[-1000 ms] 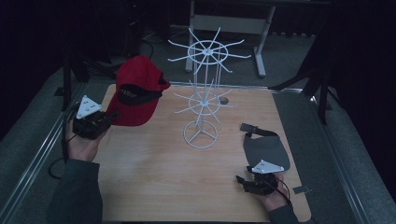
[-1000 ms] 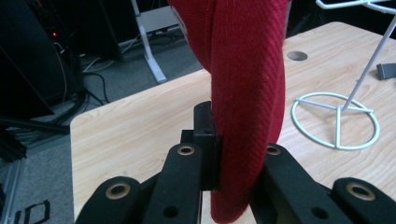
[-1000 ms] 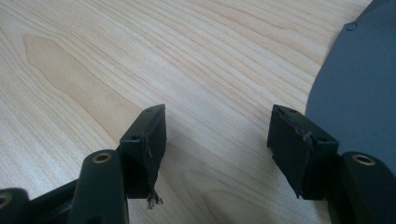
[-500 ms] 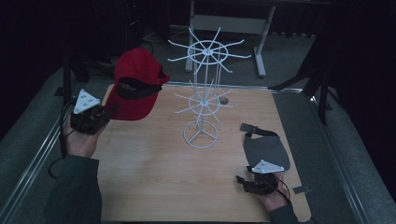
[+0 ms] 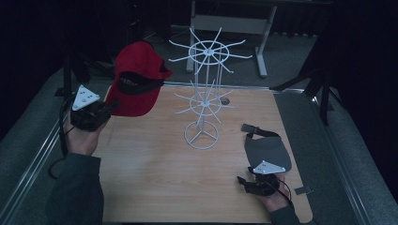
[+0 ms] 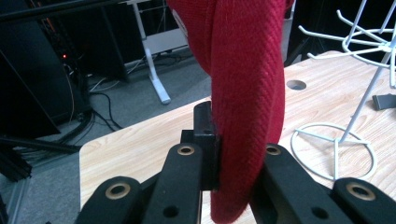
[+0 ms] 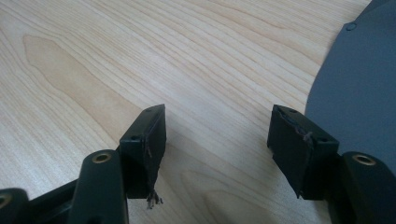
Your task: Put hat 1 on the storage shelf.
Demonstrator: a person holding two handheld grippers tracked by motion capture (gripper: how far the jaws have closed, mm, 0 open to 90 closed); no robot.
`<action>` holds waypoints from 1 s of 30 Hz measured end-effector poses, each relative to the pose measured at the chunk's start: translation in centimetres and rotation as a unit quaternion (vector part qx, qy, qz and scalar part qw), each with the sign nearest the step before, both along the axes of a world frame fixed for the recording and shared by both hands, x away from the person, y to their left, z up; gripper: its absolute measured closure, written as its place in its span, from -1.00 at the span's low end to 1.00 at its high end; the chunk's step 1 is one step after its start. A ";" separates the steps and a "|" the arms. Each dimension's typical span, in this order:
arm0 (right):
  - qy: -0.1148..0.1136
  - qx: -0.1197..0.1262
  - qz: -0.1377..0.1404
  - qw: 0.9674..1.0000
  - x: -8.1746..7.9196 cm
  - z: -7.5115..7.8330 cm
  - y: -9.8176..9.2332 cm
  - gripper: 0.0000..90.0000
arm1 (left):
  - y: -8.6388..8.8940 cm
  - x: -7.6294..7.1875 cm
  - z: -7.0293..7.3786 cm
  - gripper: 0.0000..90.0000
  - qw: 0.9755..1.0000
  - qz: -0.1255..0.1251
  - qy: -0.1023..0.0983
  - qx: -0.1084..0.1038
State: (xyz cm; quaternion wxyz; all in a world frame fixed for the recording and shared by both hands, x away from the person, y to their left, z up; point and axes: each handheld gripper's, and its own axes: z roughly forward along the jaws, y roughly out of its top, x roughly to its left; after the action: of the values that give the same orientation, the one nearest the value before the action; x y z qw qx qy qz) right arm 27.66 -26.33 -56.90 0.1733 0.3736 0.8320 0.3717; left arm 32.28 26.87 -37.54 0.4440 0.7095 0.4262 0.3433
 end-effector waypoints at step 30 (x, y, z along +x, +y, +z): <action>0.000 -0.001 0.000 1.000 0.0 0.0 0.0 -0.18 | -0.3 0.3 2.1 0.91 1.000 0.003 -0.021 -0.005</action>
State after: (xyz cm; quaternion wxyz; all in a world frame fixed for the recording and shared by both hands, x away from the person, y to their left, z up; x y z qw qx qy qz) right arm 27.66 -26.33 -56.90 0.1732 0.3732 0.8324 0.3713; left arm 32.60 26.61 -35.39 0.4554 0.6988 0.4202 0.3573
